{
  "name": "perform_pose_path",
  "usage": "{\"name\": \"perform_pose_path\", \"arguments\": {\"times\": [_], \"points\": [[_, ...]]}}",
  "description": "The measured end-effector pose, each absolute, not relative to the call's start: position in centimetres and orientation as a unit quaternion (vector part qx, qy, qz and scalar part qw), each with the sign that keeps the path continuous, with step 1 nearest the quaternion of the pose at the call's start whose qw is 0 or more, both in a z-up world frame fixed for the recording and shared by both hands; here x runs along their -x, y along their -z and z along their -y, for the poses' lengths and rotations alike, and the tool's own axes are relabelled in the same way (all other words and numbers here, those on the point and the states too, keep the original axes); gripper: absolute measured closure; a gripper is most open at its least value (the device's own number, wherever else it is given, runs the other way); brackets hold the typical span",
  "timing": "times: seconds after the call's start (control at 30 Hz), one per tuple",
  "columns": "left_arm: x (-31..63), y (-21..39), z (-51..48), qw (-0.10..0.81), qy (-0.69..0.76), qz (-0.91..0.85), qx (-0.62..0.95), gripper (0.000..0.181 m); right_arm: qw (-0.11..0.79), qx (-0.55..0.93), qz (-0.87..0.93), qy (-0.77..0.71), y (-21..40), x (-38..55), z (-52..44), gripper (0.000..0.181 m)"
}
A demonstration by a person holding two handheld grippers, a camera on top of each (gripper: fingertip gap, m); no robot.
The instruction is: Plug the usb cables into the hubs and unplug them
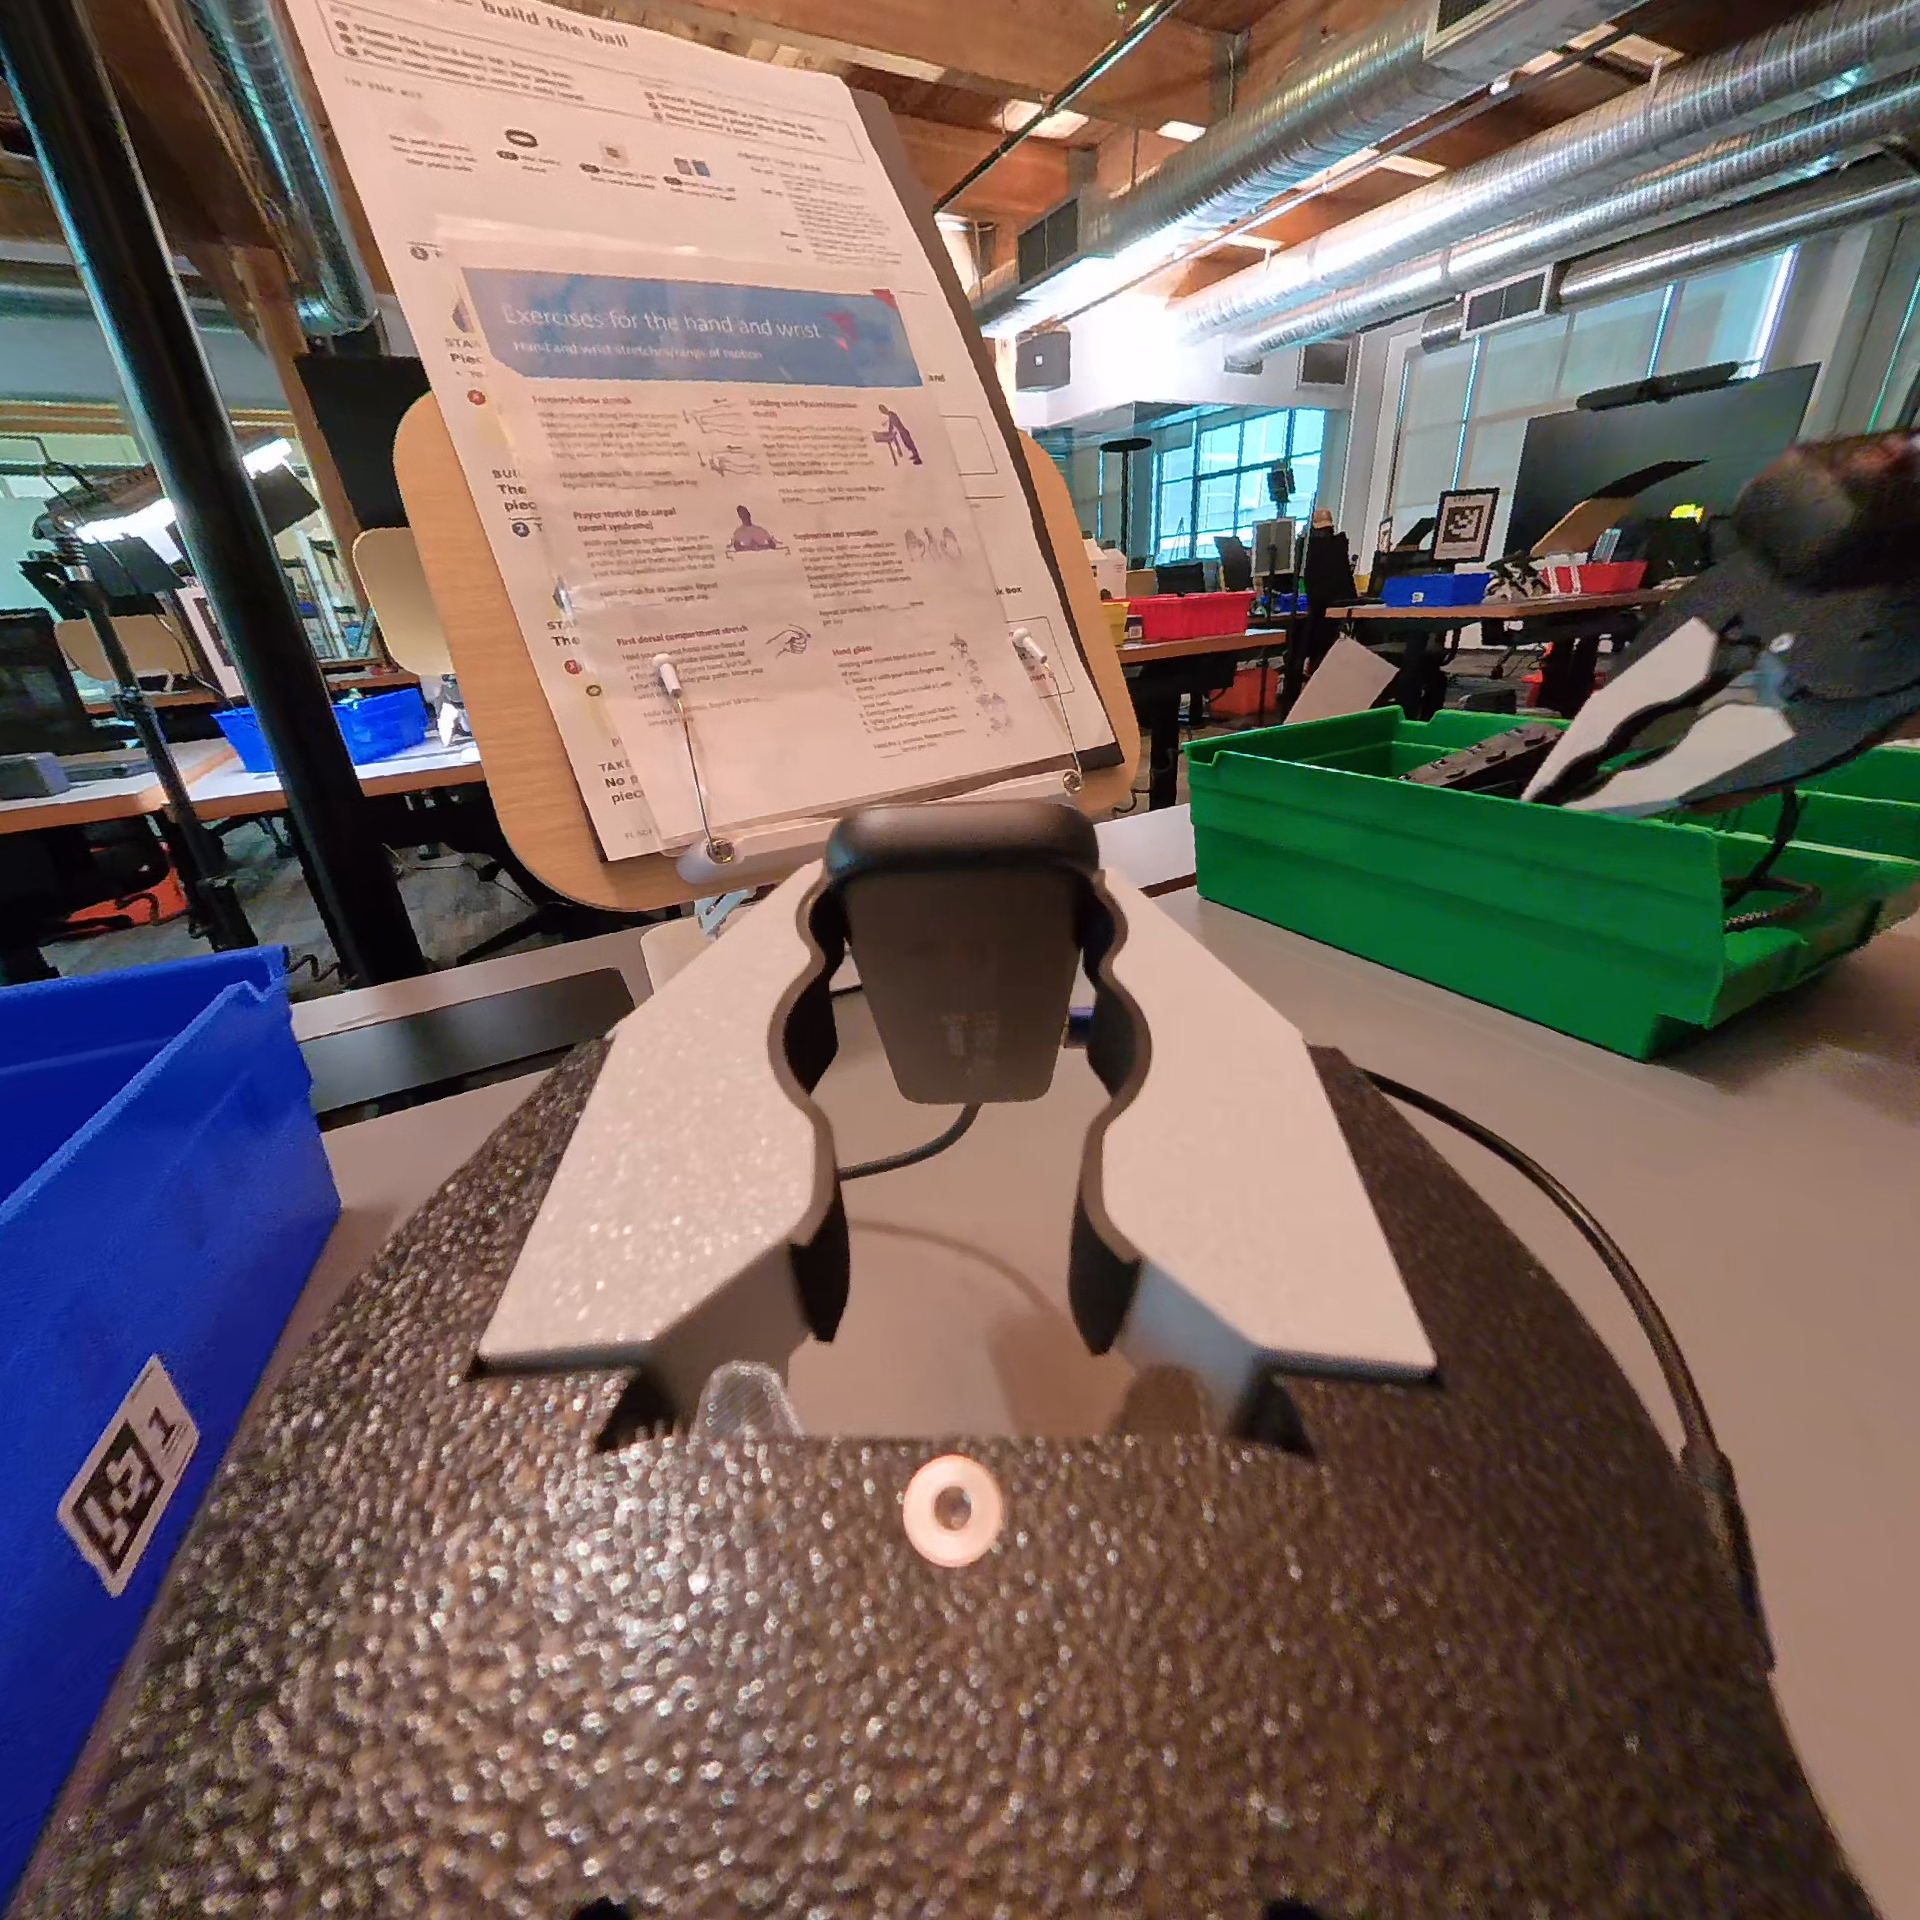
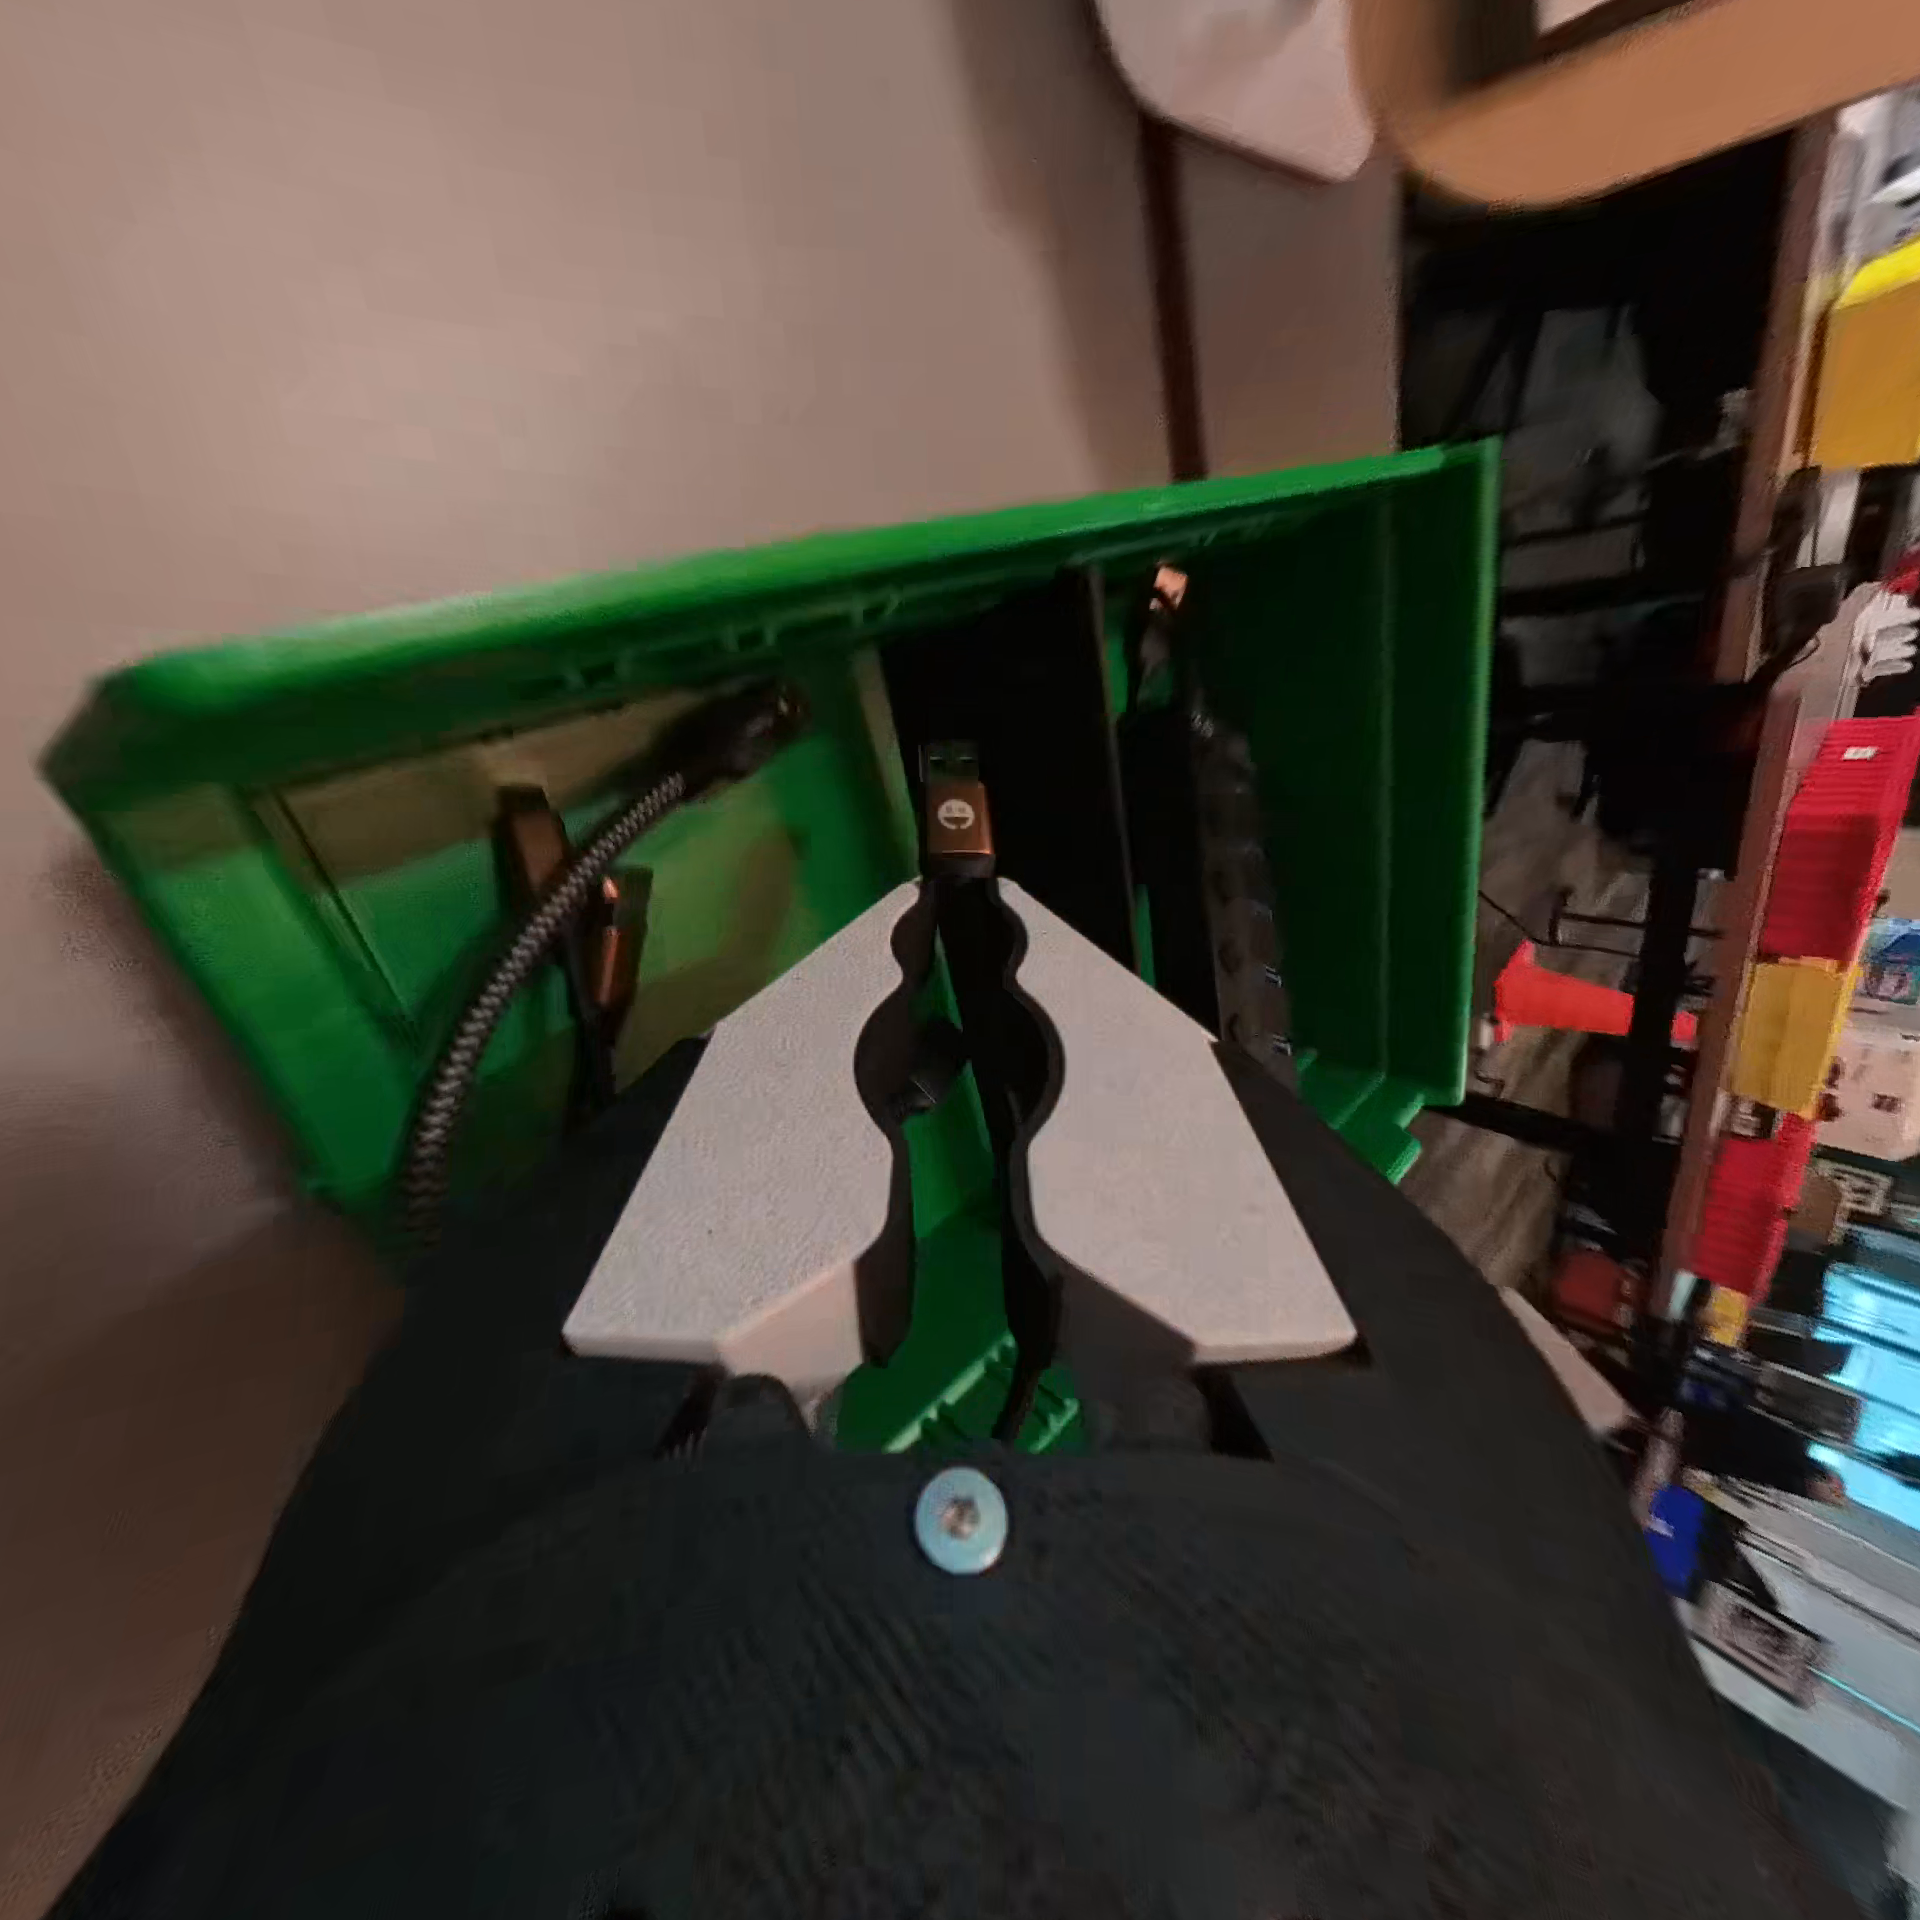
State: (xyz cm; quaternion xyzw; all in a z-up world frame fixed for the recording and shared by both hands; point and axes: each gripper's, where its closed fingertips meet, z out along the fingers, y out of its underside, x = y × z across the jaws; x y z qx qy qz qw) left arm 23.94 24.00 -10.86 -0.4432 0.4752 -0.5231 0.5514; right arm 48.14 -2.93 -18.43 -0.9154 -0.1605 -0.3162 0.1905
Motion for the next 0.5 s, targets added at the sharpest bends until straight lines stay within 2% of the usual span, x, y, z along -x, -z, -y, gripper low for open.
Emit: {"name": "perform_pose_path", "arguments": {"times": [0.03, 0.13, 0.27, 0.33, 0.37, 0.5], "points": [[-24.0, 10.9, -24.0, 0.551, 0.523, -0.476, 0.443, 0.137, 0.169, 0.915, 0.170, 0.325, 18.9, -48.7, 3.2, 0.173], [-23.9, 10.9, -24.0, 0.550, 0.524, -0.476, 0.443, 0.137, 0.155, 0.906, 0.159, 0.360, 18.1, -50.2, 3.4, 0.144], [-23.9, 10.7, -24.1, 0.549, 0.527, -0.472, 0.444, 0.137, 0.277, 0.895, 0.075, 0.342, 13.8, -49.3, 2.4, 0.104], [-23.9, 10.7, -24.0, 0.549, 0.530, -0.471, 0.442, 0.137, 0.369, 0.881, 0.002, 0.297, 11.0, -47.2, 0.7, 0.090], [-23.9, 10.6, -23.9, 0.547, 0.533, -0.471, 0.441, 0.137, 0.424, 0.867, -0.031, 0.260, 9.9, -45.3, -0.8, 0.086], [-23.9, 10.4, -22.8, 0.542, 0.542, -0.485, 0.420, 0.137, 0.609, 0.787, -0.012, 0.100, 7.6, -33.0, -9.2, 0.094]]}}
